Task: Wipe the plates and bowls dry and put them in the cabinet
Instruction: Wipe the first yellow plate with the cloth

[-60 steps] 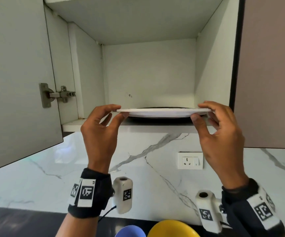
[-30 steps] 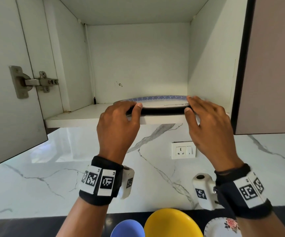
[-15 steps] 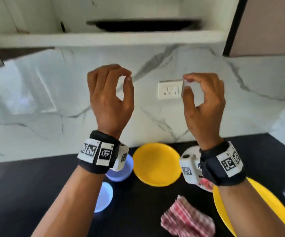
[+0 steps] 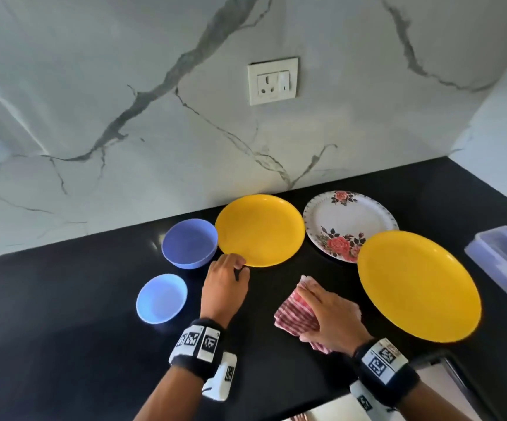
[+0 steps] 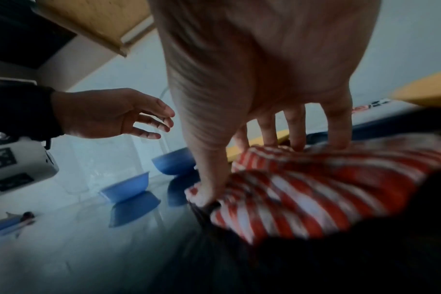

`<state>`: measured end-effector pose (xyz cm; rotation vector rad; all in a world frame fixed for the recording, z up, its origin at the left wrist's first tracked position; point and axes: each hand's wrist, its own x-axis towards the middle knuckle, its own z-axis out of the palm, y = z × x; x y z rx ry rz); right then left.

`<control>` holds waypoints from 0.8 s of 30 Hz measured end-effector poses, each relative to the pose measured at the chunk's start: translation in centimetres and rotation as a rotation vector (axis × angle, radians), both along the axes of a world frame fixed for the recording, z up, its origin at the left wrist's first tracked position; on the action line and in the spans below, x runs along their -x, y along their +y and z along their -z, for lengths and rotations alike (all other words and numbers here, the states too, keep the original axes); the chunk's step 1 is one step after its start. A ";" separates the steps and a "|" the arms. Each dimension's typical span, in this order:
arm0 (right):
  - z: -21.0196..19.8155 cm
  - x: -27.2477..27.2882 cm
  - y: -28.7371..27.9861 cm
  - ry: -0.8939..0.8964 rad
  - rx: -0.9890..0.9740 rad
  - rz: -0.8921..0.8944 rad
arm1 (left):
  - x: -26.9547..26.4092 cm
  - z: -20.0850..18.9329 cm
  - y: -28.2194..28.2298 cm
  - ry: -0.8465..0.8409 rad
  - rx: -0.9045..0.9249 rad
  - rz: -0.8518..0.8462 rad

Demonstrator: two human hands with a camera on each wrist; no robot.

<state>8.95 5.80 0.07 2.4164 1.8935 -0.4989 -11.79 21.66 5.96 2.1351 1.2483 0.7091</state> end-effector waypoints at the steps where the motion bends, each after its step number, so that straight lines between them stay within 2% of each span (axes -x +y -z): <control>1: 0.8 -0.1 -0.3 -0.002 -0.046 0.007 | 0.1 0.6 -0.1 0.030 0.066 0.003; 5: 2.5 0.6 -1.5 0.015 -0.212 0.030 | 0.1 2.1 -0.1 0.205 0.311 -0.039; 8: 2.7 0.6 -1.7 0.025 -0.349 0.071 | -0.3 2.9 0.1 0.176 0.519 -0.069; 10: 2.7 0.5 -1.7 0.100 -0.495 0.135 | -0.6 3.5 0.2 0.124 0.604 -0.076; 11: 2.2 0.5 -1.7 0.230 -0.561 0.206 | -0.7 3.8 0.2 0.108 0.628 -0.074; 14: -1.0 0.7 -1.3 0.867 -0.583 0.569 | -1.1 4.6 0.4 0.021 0.721 -0.104; 17: -3.3 -1.5 -0.8 1.179 -0.659 0.819 | -2.0 4.5 1.0 -0.134 0.831 -0.177; 20: -4.8 -3.9 -0.9 1.656 -0.646 1.042 | -3.3 4.8 1.9 -0.347 0.947 -0.275; 21: -5.5 -4.3 -1.1 1.802 -0.619 1.050 | -3.8 4.7 2.1 -0.416 0.989 -0.309; 24: -7.4 -5.0 -1.1 2.068 -0.577 0.990 | -5.4 4.7 3.0 -0.559 1.082 -0.442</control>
